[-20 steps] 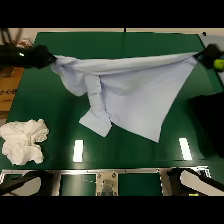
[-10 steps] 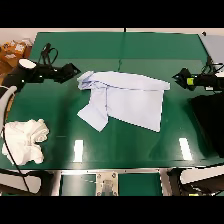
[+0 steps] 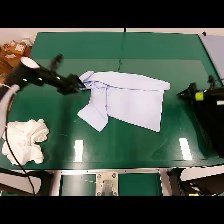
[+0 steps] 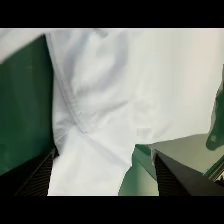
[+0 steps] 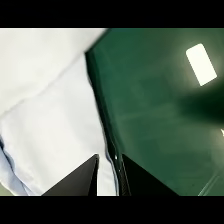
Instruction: Fold the shirts.
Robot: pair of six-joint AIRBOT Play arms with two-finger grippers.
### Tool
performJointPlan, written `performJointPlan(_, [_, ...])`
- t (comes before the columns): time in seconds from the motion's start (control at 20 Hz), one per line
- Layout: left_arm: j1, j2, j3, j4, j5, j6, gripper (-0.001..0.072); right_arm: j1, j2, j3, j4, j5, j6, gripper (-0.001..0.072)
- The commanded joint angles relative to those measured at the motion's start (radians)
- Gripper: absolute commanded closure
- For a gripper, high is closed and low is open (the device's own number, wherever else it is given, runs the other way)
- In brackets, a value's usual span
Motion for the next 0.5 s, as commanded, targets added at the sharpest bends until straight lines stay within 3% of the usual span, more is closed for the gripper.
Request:
performJointPlan(0.0, [-0.129, -0.001, -0.133, 0.011, 0.112, -0.021, -0.0008, 0.025, 0.008, -0.182, 0.001, -0.004, -0.049, 0.0534])
performJointPlan(0.35, [-0.195, -0.004, -0.213, -0.004, 0.24, -0.049, -0.0006, 0.125, 0.008, -0.34, 0.008, -0.07, -0.101, 0.0521])
performJointPlan(0.45, [-0.195, -0.004, -0.213, -0.016, 0.261, -0.048, 0.0164, 0.157, 0.008, -0.35, 0.011, -0.077, -0.115, 0.0521])
